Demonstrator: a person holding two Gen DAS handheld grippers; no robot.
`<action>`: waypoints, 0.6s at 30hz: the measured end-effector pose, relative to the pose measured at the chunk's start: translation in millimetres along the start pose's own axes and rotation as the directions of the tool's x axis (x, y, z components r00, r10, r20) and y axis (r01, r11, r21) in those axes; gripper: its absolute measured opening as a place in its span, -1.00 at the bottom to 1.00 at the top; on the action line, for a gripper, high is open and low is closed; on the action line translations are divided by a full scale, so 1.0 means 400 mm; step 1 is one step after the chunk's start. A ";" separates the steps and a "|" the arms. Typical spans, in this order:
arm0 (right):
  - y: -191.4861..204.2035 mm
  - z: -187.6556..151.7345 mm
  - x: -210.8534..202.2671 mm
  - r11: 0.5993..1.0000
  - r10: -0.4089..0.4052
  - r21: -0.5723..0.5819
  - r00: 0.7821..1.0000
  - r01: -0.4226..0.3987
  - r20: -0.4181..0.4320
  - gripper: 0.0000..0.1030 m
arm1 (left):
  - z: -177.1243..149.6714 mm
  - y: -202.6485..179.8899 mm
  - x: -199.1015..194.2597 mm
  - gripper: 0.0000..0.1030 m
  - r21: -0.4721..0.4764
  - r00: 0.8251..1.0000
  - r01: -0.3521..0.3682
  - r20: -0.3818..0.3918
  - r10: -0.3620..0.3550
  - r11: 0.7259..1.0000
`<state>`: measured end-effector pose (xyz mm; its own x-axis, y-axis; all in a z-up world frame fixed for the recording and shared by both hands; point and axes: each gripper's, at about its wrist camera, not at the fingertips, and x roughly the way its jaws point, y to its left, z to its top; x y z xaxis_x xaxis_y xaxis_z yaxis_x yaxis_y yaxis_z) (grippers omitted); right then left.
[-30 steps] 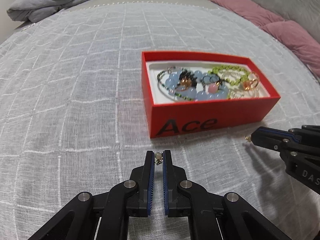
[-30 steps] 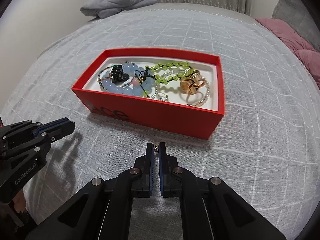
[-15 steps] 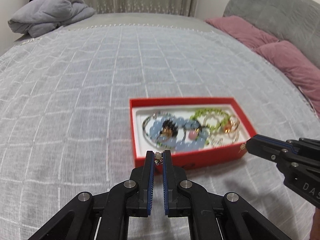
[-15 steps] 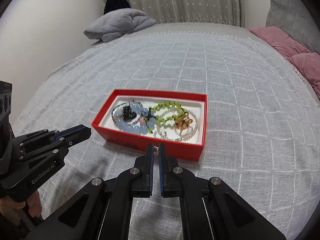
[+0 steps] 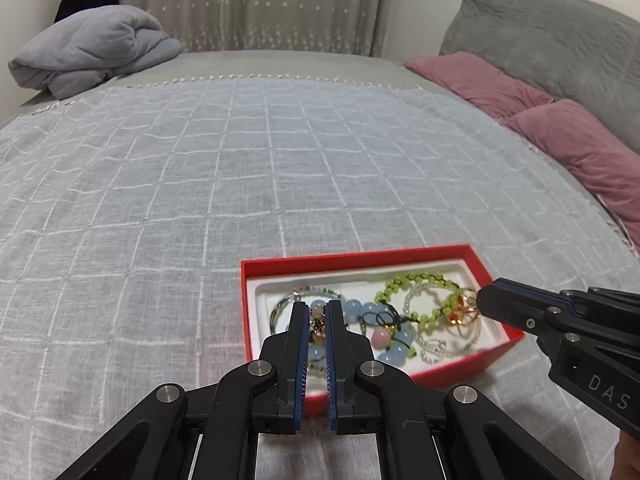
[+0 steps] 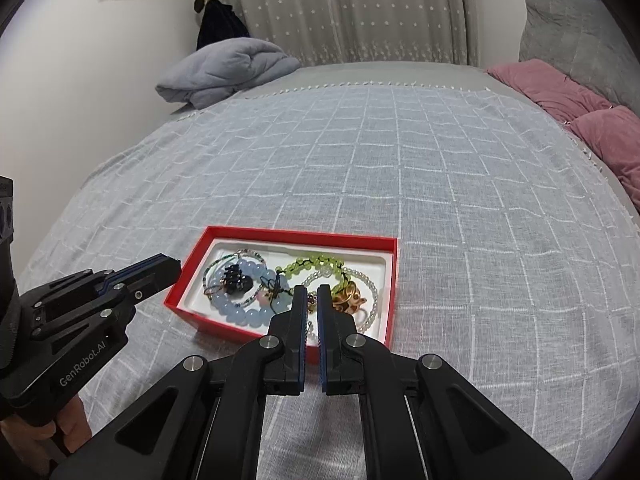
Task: Organize jewelry
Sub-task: 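Lower both charms into the red box while both tools open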
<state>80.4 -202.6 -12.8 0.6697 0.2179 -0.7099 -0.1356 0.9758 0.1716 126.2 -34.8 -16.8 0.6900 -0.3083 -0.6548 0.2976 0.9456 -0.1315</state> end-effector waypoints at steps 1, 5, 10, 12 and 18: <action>0.000 0.002 0.005 1.000 -0.001 0.001 1.000 0.001 -0.001 -0.91 | -0.001 -0.001 0.007 -0.95 -0.001 1.000 -0.003 -0.001 0.003 1.000; 0.000 0.010 0.025 1.000 -0.002 0.002 1.000 0.002 0.001 -0.91 | -0.001 0.000 0.035 -0.95 -0.010 1.000 -0.007 -0.005 0.007 1.000; 0.002 0.016 0.049 1.000 -0.006 0.006 1.000 0.006 -0.002 -0.91 | 0.001 0.010 0.049 -0.94 -0.029 1.000 -0.016 -0.008 0.016 0.999; 0.002 0.018 0.054 1.000 -0.004 0.006 1.000 0.004 -0.003 -0.91 | 0.003 0.011 0.049 -0.93 -0.028 1.000 -0.018 -0.007 0.017 0.999; 0.005 0.017 0.064 1.000 -0.006 -0.001 1.000 0.006 -0.010 -0.91 | 0.004 0.012 0.051 -0.73 -0.025 1.000 -0.025 -0.019 0.024 0.999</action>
<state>102.3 -195.3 -26.2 0.6632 0.2121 -0.7178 -0.1322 0.9771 0.1665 142.9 -36.7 -29.6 0.6842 -0.2831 -0.6722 0.2638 0.9553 -0.1339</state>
